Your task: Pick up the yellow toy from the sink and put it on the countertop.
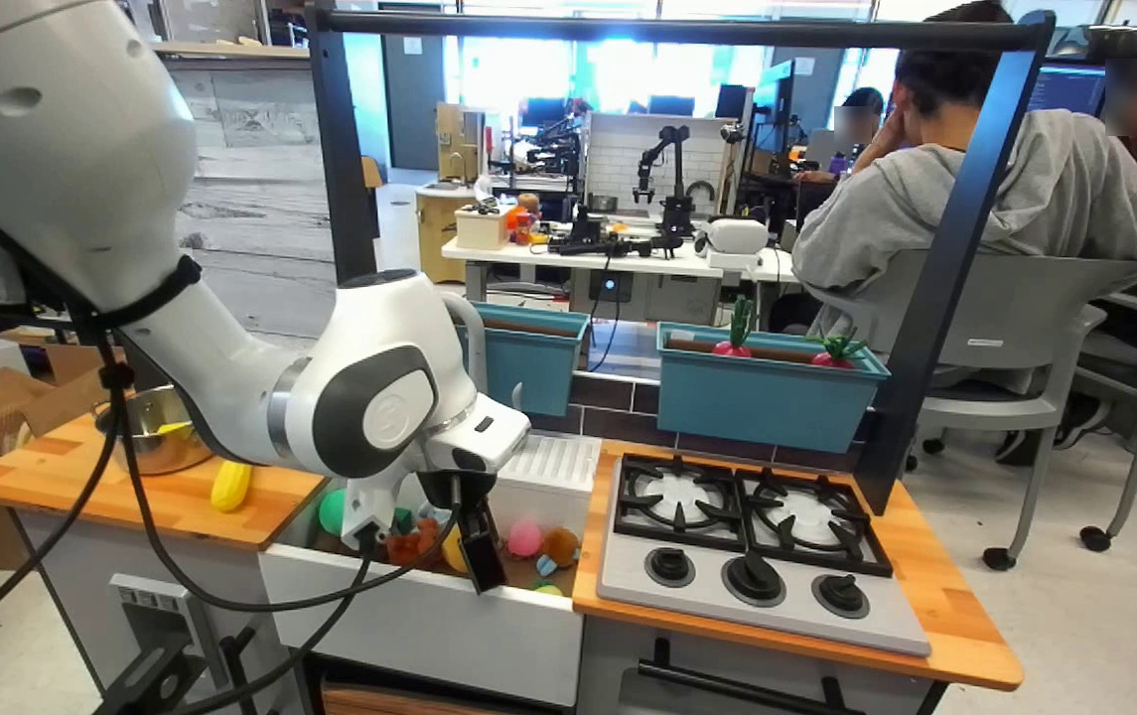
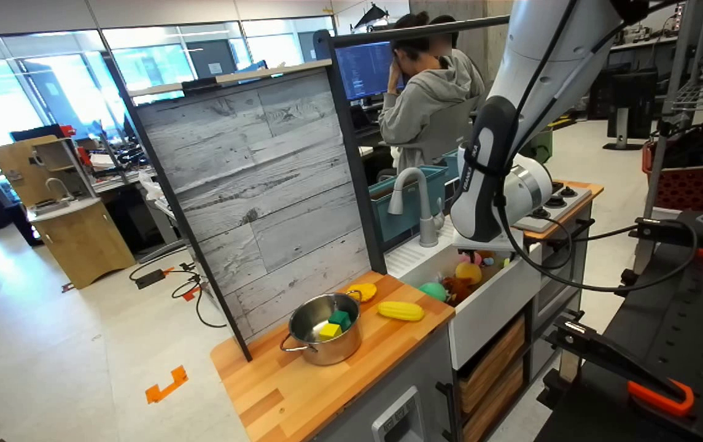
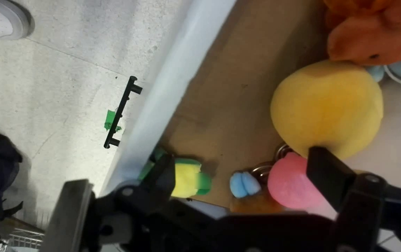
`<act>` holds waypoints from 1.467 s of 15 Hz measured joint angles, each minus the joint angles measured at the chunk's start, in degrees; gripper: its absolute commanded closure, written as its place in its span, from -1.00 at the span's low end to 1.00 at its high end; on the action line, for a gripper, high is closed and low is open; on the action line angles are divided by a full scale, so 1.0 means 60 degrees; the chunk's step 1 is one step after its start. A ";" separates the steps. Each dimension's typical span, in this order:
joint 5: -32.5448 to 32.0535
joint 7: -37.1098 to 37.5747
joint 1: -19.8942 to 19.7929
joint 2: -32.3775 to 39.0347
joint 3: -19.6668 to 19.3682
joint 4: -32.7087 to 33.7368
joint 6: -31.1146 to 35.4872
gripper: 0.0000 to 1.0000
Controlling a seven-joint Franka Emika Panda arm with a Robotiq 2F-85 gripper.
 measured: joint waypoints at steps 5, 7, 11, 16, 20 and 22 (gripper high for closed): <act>0.0022 -0.0571 -0.1186 -0.0272 0.1612 0.0729 -0.0124 -1.00; 0.0034 -0.1015 -0.1669 -0.0516 0.2300 0.0706 -0.0166 -1.00; 0.0055 -0.1628 -0.2273 -0.0553 0.3085 0.0649 -0.0188 -1.00; 0.0060 -0.1689 -0.2231 -0.0179 0.3122 0.0651 -0.0202 -1.00; 0.0059 -0.1368 -0.1705 0.0145 0.2396 0.0941 -0.0127 -1.00; 0.0055 -0.1057 -0.1368 0.0240 0.1872 0.1035 -0.0118 -1.00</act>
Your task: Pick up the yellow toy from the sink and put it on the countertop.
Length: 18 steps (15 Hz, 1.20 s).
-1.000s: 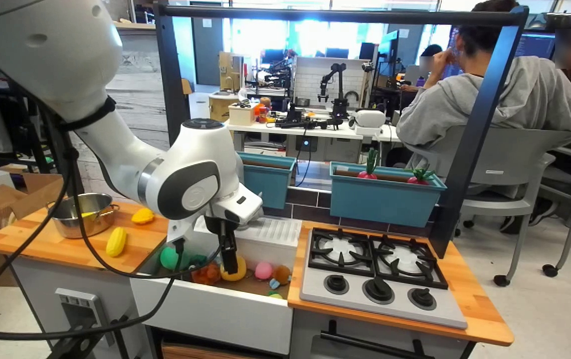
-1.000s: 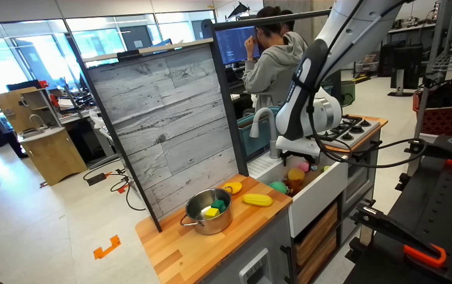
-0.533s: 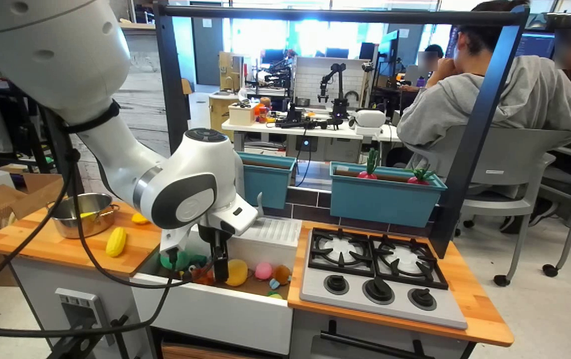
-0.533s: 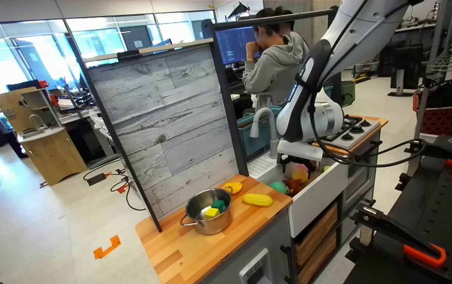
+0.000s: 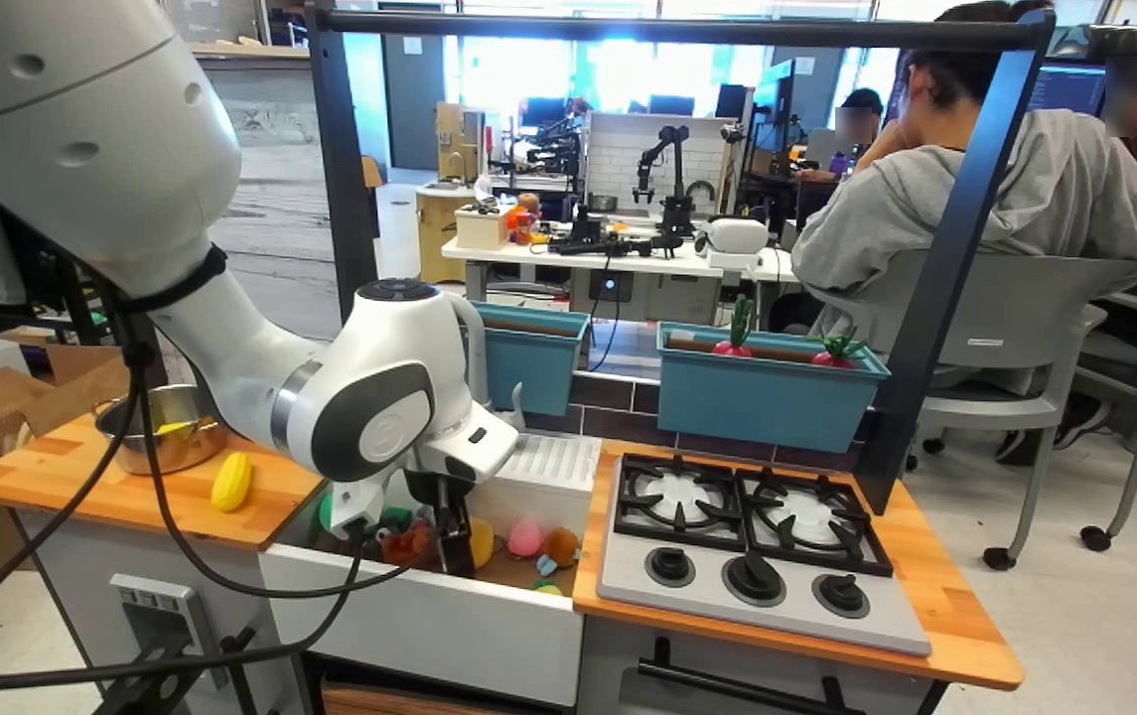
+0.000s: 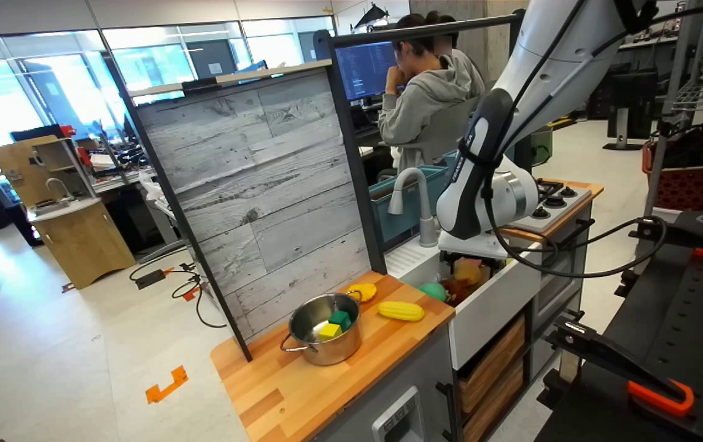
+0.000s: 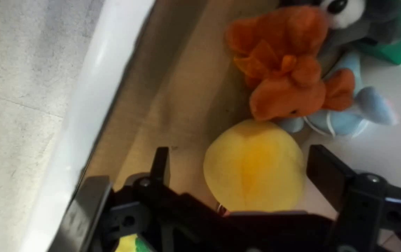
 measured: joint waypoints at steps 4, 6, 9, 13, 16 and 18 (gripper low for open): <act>-0.0033 0.0427 0.0397 0.0109 -0.0636 0.0107 -0.0035 -0.16; -0.0039 0.0569 0.0529 0.0222 -0.0801 0.0178 -0.0035 0.15; -0.0049 0.0744 0.0652 0.0410 -0.0943 0.0305 -0.0051 0.56; -0.0061 0.0656 0.0628 0.0392 -0.0910 0.0431 -0.0293 0.90; -0.0042 -0.1020 -0.0118 -0.0361 0.0205 -0.0162 -0.0361 0.88; -0.0037 -0.2355 -0.0755 -0.1289 0.1027 -0.1060 -0.0365 0.88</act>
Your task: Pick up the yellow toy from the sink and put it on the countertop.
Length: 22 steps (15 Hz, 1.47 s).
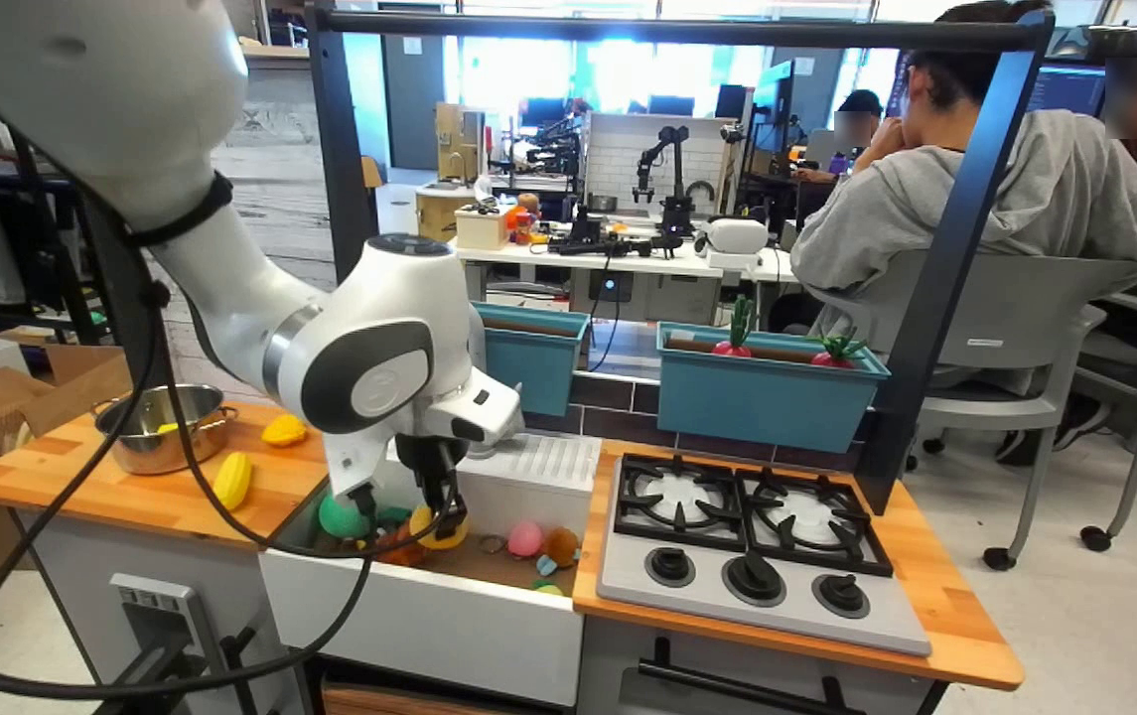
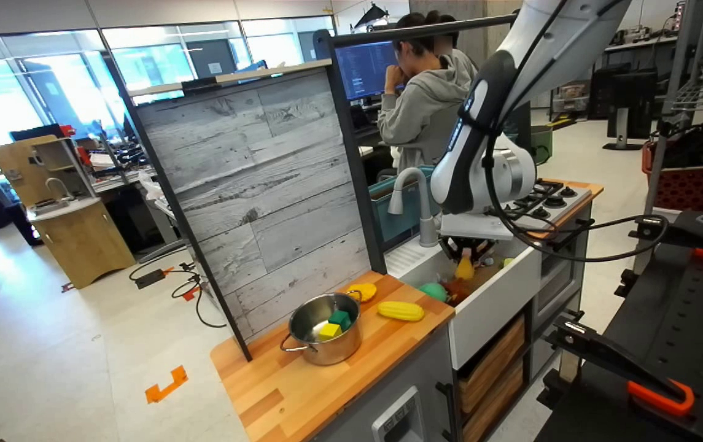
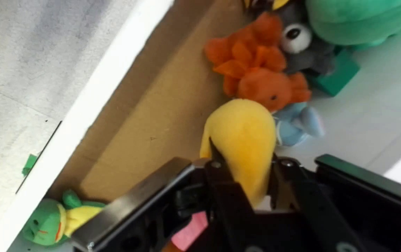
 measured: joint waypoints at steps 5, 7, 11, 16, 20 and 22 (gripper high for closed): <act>0.0043 -0.2915 -0.1728 -0.2443 0.1548 -0.2356 -0.1048 0.88; 0.0127 -0.4053 -0.2394 -0.3437 0.1990 -0.3308 -0.1693 0.88; 0.1224 -0.6661 -0.3599 -0.5383 0.3038 -0.5205 -0.2606 0.88; 0.4037 -0.9139 -0.3597 -0.7194 0.4021 -0.6785 -0.3180 0.88; 0.7101 -1.1078 -0.3127 -0.7778 0.5203 -0.7785 -0.0589 0.88; 0.8607 -1.2213 -0.2978 -0.7718 0.6002 -0.7979 0.0959 0.88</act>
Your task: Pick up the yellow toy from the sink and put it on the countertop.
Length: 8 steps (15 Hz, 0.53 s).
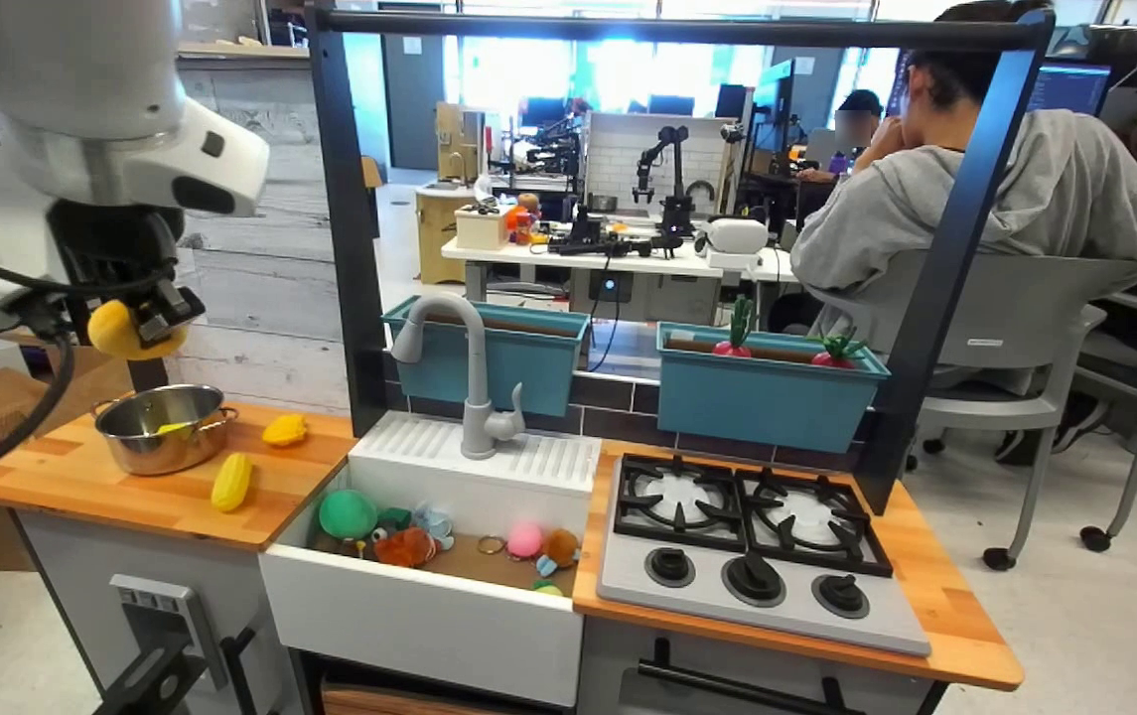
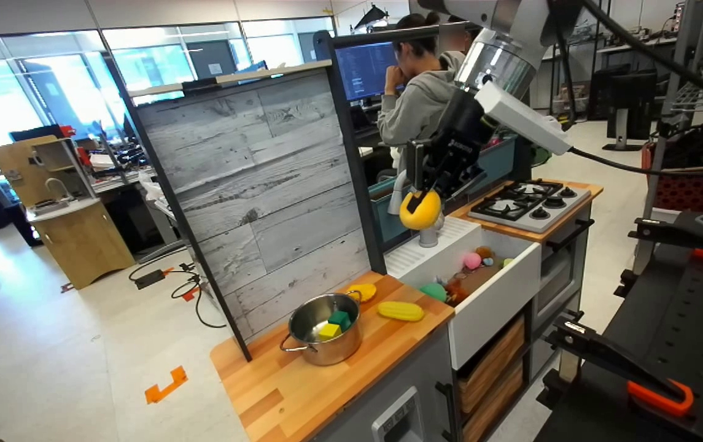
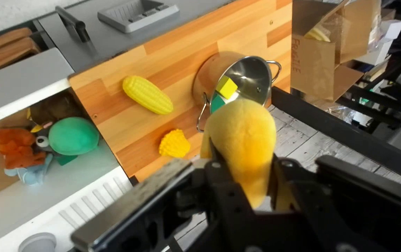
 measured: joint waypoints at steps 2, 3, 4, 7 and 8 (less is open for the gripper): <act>0.1461 -0.1128 0.0119 0.0186 0.0743 0.0093 0.1385 0.88; 0.2129 -0.1700 0.0167 0.0330 0.1045 0.0256 0.2023 0.88; 0.2719 -0.2271 0.0212 0.0504 0.1281 0.0518 0.2631 0.88; 0.3472 -0.3328 0.0456 0.1055 0.1389 0.1686 0.4030 0.88; 0.3392 -0.3384 0.0592 0.1264 0.1260 0.2163 0.4413 0.88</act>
